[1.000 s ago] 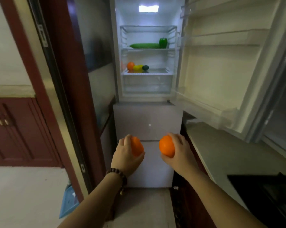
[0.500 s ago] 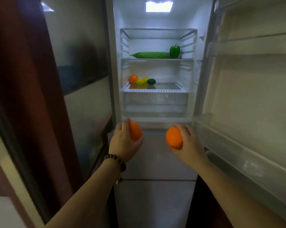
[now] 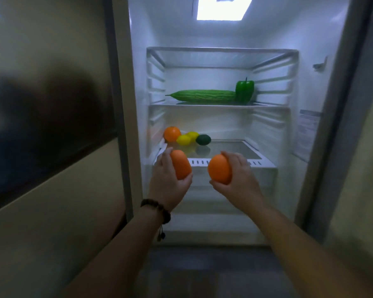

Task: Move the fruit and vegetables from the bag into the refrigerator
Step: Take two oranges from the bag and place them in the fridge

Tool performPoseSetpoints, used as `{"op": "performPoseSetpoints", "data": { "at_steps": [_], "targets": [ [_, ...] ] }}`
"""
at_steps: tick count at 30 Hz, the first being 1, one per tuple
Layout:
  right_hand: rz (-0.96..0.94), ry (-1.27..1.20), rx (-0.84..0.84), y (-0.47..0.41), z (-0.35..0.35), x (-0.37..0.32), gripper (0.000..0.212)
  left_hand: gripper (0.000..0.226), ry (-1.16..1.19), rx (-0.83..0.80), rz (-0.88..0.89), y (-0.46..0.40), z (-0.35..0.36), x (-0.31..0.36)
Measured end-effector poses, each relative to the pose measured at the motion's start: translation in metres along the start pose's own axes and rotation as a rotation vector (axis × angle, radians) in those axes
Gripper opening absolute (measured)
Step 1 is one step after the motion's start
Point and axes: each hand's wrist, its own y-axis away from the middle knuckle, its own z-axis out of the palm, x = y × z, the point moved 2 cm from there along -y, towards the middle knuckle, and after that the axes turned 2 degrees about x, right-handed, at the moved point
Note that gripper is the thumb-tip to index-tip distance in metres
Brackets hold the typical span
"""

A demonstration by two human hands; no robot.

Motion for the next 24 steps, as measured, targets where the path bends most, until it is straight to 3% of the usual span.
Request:
{"op": "performPoseSetpoints", "data": {
  "at_steps": [4,8,12,18,22,24],
  "targets": [
    [-0.023,-0.045,0.000,-0.072,0.031,0.023,0.086,0.082,-0.165,0.043,0.019,-0.060,0.026,-0.022],
    [0.009,-0.097,-0.022,-0.138,0.066,0.043,0.086,0.078,-0.309,-0.047,-0.065,-0.118,0.055,-0.043],
    [-0.080,-0.050,-0.131,-0.189,0.108,0.059,0.081,0.081,-0.310,-0.149,-0.104,-0.162,0.087,-0.068],
    [-0.084,0.075,-0.331,-0.236,0.152,0.083,0.082,0.087,-0.337,-0.158,-0.288,-0.198,0.114,-0.097],
    [-0.072,0.062,-0.316,-0.248,0.163,0.096,0.082,0.074,-0.374,-0.173,-0.234,-0.205,0.127,-0.110],
    [-0.055,0.033,-0.314,-0.249,0.165,0.101,0.084,0.078,-0.365,-0.167,-0.245,-0.207,0.130,-0.115]
  ]
}}
